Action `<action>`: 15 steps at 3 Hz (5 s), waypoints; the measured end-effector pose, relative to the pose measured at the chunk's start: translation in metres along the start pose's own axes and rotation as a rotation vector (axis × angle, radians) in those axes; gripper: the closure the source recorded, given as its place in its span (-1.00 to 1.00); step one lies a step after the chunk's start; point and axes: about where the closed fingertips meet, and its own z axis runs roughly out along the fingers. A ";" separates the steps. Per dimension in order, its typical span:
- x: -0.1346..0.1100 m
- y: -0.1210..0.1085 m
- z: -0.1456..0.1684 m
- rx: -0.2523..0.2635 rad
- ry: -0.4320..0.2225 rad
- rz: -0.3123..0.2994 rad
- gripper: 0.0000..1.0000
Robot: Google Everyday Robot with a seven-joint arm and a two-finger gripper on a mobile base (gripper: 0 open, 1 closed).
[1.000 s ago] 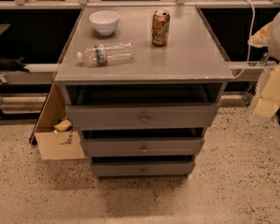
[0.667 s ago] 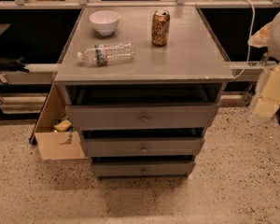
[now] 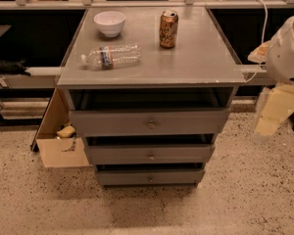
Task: Open middle drawer
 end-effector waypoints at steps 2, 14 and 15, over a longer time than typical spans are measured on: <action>0.041 0.022 0.124 -0.097 0.106 -0.124 -1.00; 0.050 -0.028 0.561 -0.079 -0.151 -0.383 -1.00; 0.043 -0.037 0.582 -0.075 -0.172 -0.352 -1.00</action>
Offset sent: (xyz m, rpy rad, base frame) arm 0.0071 -0.0317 -0.2468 -0.1941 0.1883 0.2103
